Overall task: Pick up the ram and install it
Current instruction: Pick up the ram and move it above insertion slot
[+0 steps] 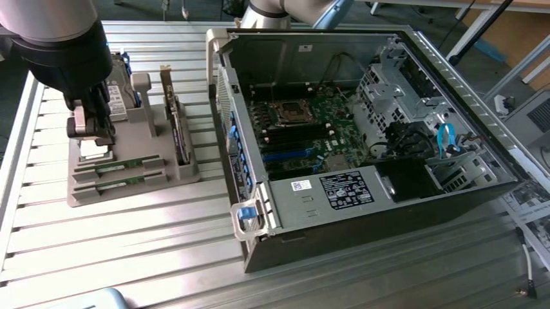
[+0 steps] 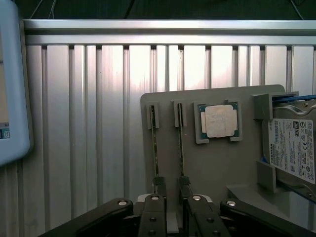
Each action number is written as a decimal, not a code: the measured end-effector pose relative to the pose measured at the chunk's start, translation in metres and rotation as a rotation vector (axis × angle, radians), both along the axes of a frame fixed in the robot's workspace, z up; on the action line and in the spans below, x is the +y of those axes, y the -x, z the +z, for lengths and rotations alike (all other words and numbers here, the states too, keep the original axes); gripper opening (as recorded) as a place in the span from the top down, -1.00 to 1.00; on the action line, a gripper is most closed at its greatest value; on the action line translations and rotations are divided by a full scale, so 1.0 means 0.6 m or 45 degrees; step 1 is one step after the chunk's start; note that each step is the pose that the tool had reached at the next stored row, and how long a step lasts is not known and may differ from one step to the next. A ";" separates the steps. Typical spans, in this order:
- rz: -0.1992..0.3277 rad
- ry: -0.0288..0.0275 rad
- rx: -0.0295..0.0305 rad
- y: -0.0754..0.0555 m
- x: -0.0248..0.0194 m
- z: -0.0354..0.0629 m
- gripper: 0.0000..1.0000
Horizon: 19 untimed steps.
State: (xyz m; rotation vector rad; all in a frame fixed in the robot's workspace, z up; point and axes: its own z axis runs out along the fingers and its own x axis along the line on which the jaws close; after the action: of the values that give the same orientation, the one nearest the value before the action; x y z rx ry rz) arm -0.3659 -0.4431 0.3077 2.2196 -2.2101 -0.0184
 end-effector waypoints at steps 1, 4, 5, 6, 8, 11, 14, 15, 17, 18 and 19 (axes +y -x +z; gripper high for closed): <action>0.000 0.0000 0.0001 0.000 -0.0001 0.000 0.52; 0.000 -0.0001 -0.0001 0.000 -0.0002 -0.001 0.52; 0.000 -0.0001 0.0000 0.000 -0.0001 -0.002 0.52; 0.000 0.0001 0.0001 0.000 -0.0001 -0.003 0.52; 0.000 0.0000 0.0002 0.000 -0.0001 -0.007 0.52; 0.000 -0.0001 0.0001 0.000 -0.0001 -0.012 0.52; 0.000 0.0000 0.0001 0.000 -0.0001 -0.017 0.52; 0.000 0.0000 0.0001 0.000 -0.0001 -0.019 0.52; 0.000 0.0001 0.0001 0.000 -0.0001 -0.022 0.52; 0.000 0.0000 0.0000 0.000 -0.0001 -0.023 0.52; 0.000 0.0000 0.0000 0.000 -0.0001 -0.025 0.52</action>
State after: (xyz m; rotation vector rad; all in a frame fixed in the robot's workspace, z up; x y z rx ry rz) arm -0.3659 -0.4431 0.2927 2.2196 -2.2100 -0.0184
